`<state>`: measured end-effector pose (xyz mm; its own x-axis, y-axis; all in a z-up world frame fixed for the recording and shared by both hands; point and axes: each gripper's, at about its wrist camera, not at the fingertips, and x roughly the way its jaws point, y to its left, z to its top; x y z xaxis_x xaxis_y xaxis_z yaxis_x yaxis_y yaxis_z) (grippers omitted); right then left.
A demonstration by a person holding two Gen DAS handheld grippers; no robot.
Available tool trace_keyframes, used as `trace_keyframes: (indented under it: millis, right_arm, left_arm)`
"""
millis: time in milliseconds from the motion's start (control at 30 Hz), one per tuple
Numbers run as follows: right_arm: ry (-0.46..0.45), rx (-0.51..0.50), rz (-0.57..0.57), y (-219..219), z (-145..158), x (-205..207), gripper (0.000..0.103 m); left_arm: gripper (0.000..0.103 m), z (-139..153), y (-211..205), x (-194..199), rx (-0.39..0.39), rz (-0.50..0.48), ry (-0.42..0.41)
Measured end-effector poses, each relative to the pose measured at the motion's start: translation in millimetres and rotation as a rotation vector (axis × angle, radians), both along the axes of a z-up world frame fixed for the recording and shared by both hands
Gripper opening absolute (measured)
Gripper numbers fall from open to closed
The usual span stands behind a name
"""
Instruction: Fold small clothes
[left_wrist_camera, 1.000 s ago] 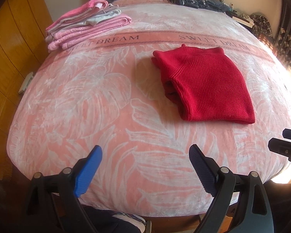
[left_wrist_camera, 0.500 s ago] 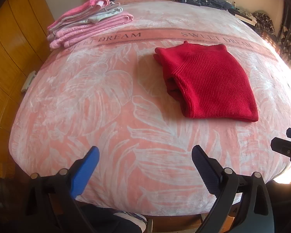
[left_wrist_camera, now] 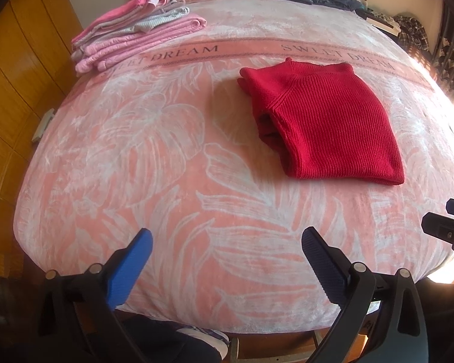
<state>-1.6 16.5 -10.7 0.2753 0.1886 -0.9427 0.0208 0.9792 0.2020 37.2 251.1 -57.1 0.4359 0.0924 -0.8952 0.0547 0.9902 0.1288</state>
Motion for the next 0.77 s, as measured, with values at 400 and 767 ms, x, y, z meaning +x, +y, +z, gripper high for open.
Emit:
trace_keyframes:
  millis: [400,767]
  right_arm:
    - [-0.017,-0.021,-0.011,-1.5,-0.5,-1.2,0.092]
    - [-0.001,-0.036,0.004,1.7,-4.6,-0.7,0.092]
  left_arm:
    - [0.099,-2.7,0.0,-0.1,0.009,-0.004,0.006]
    - [0.099,-4.8,2.7,1.2,0.014,-0.007,0.01]
